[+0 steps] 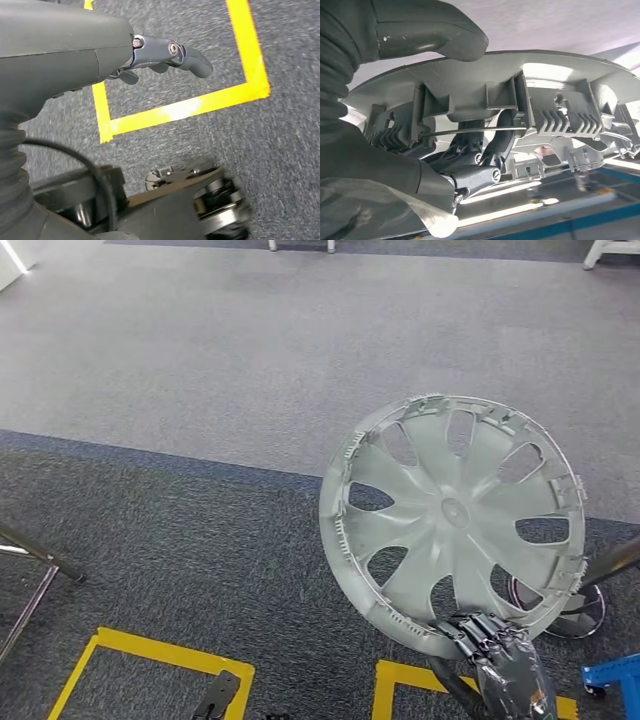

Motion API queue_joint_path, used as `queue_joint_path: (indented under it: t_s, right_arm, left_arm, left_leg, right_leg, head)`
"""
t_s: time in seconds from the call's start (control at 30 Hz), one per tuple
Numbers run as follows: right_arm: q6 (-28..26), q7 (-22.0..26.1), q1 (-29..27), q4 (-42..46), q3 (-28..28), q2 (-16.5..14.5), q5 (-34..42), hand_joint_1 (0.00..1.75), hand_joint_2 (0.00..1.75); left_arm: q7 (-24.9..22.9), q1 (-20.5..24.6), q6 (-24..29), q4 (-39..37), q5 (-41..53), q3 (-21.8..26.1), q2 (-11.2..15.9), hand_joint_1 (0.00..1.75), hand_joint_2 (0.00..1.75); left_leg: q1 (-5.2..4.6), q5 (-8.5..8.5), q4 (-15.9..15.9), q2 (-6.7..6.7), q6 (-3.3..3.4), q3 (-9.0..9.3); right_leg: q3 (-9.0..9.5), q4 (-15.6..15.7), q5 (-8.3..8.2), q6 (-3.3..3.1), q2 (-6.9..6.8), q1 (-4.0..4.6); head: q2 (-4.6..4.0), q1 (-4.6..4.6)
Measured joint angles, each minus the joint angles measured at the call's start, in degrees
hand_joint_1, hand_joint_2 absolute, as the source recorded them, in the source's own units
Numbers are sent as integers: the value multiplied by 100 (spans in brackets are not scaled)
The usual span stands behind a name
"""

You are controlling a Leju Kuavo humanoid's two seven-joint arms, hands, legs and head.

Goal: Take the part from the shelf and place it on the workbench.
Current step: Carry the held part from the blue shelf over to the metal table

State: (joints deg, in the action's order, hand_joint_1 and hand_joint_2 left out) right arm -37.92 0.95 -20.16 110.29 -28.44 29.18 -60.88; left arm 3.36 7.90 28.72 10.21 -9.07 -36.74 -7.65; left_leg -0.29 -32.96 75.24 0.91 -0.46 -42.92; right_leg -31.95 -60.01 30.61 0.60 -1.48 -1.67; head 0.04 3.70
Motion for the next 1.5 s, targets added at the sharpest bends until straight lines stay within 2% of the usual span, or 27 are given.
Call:
queue_joint_path:
  t_s: [0.03, 0.07, 0.1, 0.17, 0.23, 0.3, 0.37, 0.43, 0.5, 0.53, 0.6, 0.67, 0.73, 0.8, 0.87, 0.93, 1.0, 1.03, 1.07, 1.1, 1.17, 1.23, 1.3, 1.33, 1.4, 1.43, 1.5]
  right_arm:
    - [-1, 6, 2, 0, -3, 1, -1, 175, 175]
    - [-1, 5, 2, 0, -4, 2, -1, 175, 175]
    - [-1, 3, 2, 0, -5, 3, 0, 175, 175]
    - [-1, 0, 1, 0, -4, 4, 1, 175, 175]
    - [-2, 4, 11, 0, -9, 4, -5, 175, 175]
    - [-3, 8, 32, 0, -16, 5, -15, 175, 175]
    - [-4, 5, 50, -1, -17, 8, -25, 175, 175]
    - [-6, 4, 54, -2, -18, 18, -47, 175, 175]
    - [-7, 8, 50, -2, -28, 28, -77, 175, 175]
    - [-7, 10, 46, -3, -37, 31, -87, 175, 175]
    - [-7, 4, 37, -4, -48, 36, -92, 175, 175]
    - [-7, -4, 35, -9, -51, 38, -94, 175, 175]
    - [-7, -1, 38, -14, -62, 40, -100, 175, 175]
    - [-7, -4, 43, -13, -75, 43, -102, 175, 175]
    - [-7, -20, 49, -13, -83, 47, -99, 175, 175]
    - [-7, -28, 43, -13, -86, 51, -101, 175, 175]
    - [-7, -26, 38, -13, -94, 54, -105, 175, 175]
    - [-7, -25, 38, -13, -99, 54, -105, 175, 175]
    - [-7, -27, 39, -13, -104, 55, -104, 175, 175]
    - [-7, -30, 41, -13, -107, 55, -103, 175, 175]
    - [-7, -36, 43, -13, -107, 56, -101, 175, 175]
    - [-7, -36, 51, -13, -109, 56, -102, 175, 175]
    - [-7, -33, 69, -13, -112, 57, -104, 175, 175]
    - [-7, -34, 82, -13, -113, 59, -103, 175, 175]
    - [-7, -39, 93, -14, -108, 71, -99, 175, 175]
    - [-7, -40, 93, -16, -107, 78, -99, 175, 175]
    - [-7, -37, 88, -16, -112, 89, -104, 175, 175]
  left_arm:
    - [-1, -5, -3, 0, 0, -1, -2, 0, 175]
    - [-2, -11, -6, 0, 1, -1, -2, 0, 175]
    - [-2, -15, -8, 0, 1, -1, -1, 0, 175]
    - [-2, -6, -8, 0, 4, -1, 1, 0, 175]
    - [-4, 5, -8, 0, 6, -1, 5, 0, 175]
    - [-9, -1, -8, 0, 7, -1, 14, 0, 175]
    - [-10, 8, -6, 0, 10, -1, 21, 0, 175]
    - [-10, 35, -7, 0, 16, -1, 15, 0, 175]
    - [-10, 35, -12, 0, 22, -2, 0, 0, 175]
    - [-11, 27, -14, 0, 24, -2, -6, 0, 175]
    - [-12, 17, -14, 0, 28, -3, -9, 0, 175]
    - [-14, 24, -13, 0, 36, -3, -8, 0, 175]
    - [-23, 26, -8, 0, 40, -2, -5, 0, 175]
    - [-31, 10, -1, 0, 37, -1, 4, 0, 175]
    - [-33, 6, 4, 0, 33, -1, 5, 0, 175]
    - [-34, 26, 5, 0, 24, -1, -1, 0, 175]
    - [-34, 31, 5, 0, 12, -1, -1, 0, 175]
    - [-34, 24, 5, 0, 8, -1, -2, 0, 175]
    - [-34, 15, 5, 0, 6, -1, -2, 0, 175]
    - [-34, 9, 5, 0, 4, -1, 0, 0, 175]
    - [-34, 13, 5, 0, 5, -1, 4, 0, 175]
    - [-34, 27, 5, 0, 7, -1, 4, 0, 175]
    - [-34, 25, 5, 0, 8, -1, 9, 0, 175]
    - [-33, 17, 6, 0, 9, -1, 10, 0, 175]
    - [-30, 25, 9, 0, 12, 1, 9, 0, 175]
    - [-28, 35, 9, 1, 14, 1, 2, 0, 175]
    - [-26, 45, 7, 2, 18, 2, -12, 0, 175]
  left_leg:
    - [9, 71, 26, -14, 2, -30]
    - [10, 248, -179, -38, 16, 55]
    - [-1, 476, -538, -111, 44, 222]
    - [-77, 729, -1205, -369, 120, 549]
    - [-156, 712, -1437, -487, 180, 654]
    - [-160, 720, -1535, -366, 231, 696]
    - [-122, 751, -1660, -228, 292, 790]
    - [-94, 760, -1710, -89, 339, 840]
    - [-88, 739, -1705, 62, 360, 859]
    - [-86, 725, -1701, 142, 361, 877]
    - [-72, 683, -1675, 310, 334, 927]
    - [-63, 619, -1594, 468, 275, 924]
    - [-52, 593, -1534, 600, 207, 858]
    - [-34, 601, -1532, 709, 152, 815]
    - [-48, 500, -1368, 514, 92, 743]
    - [-43, 221, -807, 147, 27, 476]
    - [-5, -19, -131, 4, -9, 117]
    - [5, -12, 14, -13, -12, 27]
    - [10, 104, -49, -26, -5, 39]
    - [6, 309, -326, -62, 17, 159]
    - [-55, 651, -1062, -311, 101, 504]
    - [-133, 715, -1436, -524, 179, 670]
    - [-156, 688, -1498, -456, 229, 687]
    - [-141, 698, -1552, -382, 258, 727]
    - [-99, 728, -1658, -234, 324, 823]
    - [-84, 736, -1681, -162, 349, 851]
    - [-81, 724, -1681, -10, 375, 865]
  right_leg:
    - [28, 0, 26, 3, -85, 9]
    - [64, 0, 55, 11, -163, 17]
    - [107, 2, 87, 23, -237, 23]
    - [171, 8, 149, 63, -370, 42]
    - [211, 32, 185, 107, -493, 53]
    - [276, 76, 220, 156, -582, 39]
    - [230, -81, 342, 188, -349, 17]
    - [-128, -715, 597, 194, 25, 9]
    - [-593, -1387, 748, 212, 143, 9]
    - [-718, -1477, 670, 223, 149, 5]
    - [-646, -1044, 221, 246, 191, -13]
    - [-373, -358, -127, 262, 454, -62]
    - [-236, -70, -160, 234, 641, -78]
    - [-209, -42, -148, 171, 539, -71]
    - [-164, -15, -138, 106, 389, -83]
    - [-117, -2, -109, 54, 215, -68]
    - [-82, -2, -70, 34, 39, -42]
    - [-59, -2, -47, 33, -46, -33]
    - [-29, -2, -22, 35, -126, -24]
    - [9, -2, 6, 42, -204, -15]
    - [83, 3, 65, 75, -344, 10]
    - [129, 24, 106, 125, -470, 35]
    - [197, 81, 127, 177, -600, 45]
    - [235, 94, 155, 202, -572, 41]
    - [155, -152, 324, 235, -276, 28]
    - [-15, -466, 467, 237, -69, 21]
    - [-476, -1203, 706, 243, 116, 24]
  head:
    - [0, 1]
    - [0, 0]
    - [0, 1]
    - [0, -3]
    - [0, -7]
    - [0, -3]
    - [0, -16]
    - [0, -54]
    - [0, -75]
    - [0, -77]
    - [0, -79]
    - [0, -90]
    - [0, -102]
    - [0, -104]
    - [0, -76]
    - [0, -41]
    - [0, -33]
    - [0, -32]
    - [0, -31]
    - [0, -30]
    - [0, -34]
    - [0, -37]
    - [0, -34]
    - [0, -44]
    - [0, -75]
    - [0, -98]
    - [0, -125]
